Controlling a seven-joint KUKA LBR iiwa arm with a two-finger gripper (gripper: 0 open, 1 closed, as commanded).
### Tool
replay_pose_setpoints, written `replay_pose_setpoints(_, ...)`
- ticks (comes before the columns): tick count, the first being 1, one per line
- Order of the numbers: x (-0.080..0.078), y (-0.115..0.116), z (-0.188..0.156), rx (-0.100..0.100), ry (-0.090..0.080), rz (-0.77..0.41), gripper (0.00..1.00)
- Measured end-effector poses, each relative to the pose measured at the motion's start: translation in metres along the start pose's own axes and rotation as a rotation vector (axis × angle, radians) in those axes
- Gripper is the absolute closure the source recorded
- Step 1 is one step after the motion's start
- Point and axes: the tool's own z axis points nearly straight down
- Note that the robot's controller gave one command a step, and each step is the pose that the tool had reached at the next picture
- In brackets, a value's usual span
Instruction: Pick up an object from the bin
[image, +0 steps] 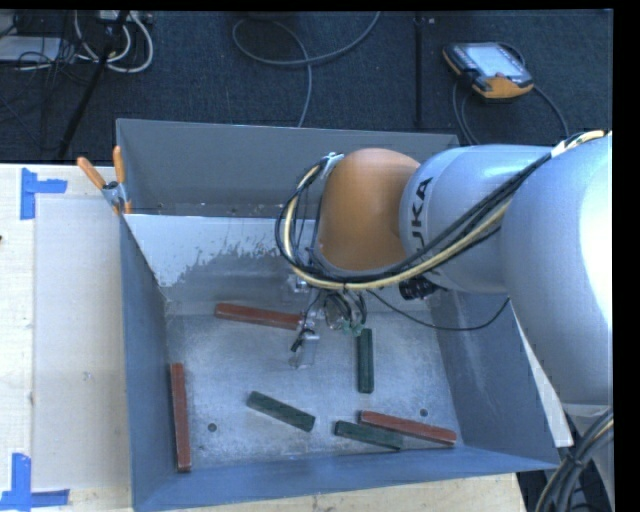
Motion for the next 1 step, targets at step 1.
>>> replay_pose_setpoints(1, -0.0067, 0.0147, 0.0354, 0.001, 0.003, 0.045, 0.0)
